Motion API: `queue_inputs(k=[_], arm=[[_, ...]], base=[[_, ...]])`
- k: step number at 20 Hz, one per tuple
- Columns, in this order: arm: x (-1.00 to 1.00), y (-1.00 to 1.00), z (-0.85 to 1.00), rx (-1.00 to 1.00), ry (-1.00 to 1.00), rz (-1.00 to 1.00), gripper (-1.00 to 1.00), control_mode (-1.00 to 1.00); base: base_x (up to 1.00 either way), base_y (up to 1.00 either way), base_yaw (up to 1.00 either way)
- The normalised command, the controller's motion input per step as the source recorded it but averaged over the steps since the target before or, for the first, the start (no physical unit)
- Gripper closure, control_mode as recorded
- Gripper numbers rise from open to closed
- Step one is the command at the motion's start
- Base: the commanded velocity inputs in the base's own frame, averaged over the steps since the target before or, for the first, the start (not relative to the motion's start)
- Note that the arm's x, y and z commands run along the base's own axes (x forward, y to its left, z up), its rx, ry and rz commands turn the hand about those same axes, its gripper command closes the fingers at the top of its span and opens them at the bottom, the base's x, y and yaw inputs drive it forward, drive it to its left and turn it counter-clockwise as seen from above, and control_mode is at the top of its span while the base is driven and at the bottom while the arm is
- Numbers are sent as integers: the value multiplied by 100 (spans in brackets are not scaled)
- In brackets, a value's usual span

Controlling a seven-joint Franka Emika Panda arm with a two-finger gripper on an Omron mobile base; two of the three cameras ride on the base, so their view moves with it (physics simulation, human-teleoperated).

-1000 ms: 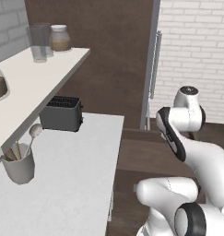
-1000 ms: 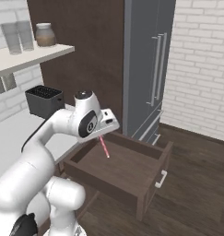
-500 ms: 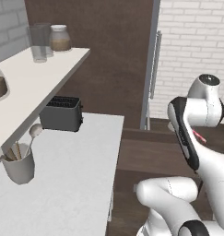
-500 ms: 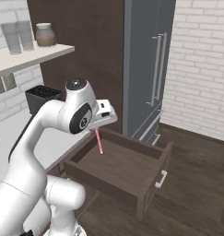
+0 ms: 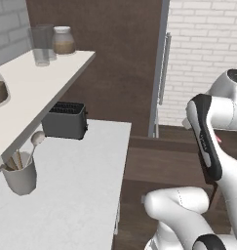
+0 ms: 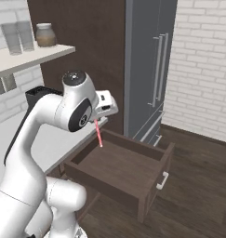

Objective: Take a straw from the drawer in front and place it inside the glass cup on the dining counter.

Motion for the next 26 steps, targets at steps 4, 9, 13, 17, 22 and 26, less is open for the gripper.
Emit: queue_inputs(k=[4,9,13,17,22,26], arm=[[1,8,0,0,0,2,100,-100],[-1,0,0,0,0,0,100,-100],[-5,0,0,0,-4,-6,100,100],[0,0,0,0,0,0,100,100],[0,0,0,0,0,0,100,100],[0,0,0,0,0,0,100,100]], base=[[0,0,0],[0,0,0],[-3,-1,-5],[-6,-8,-28],[-2,-22,-28],[-5,-28,-23]])
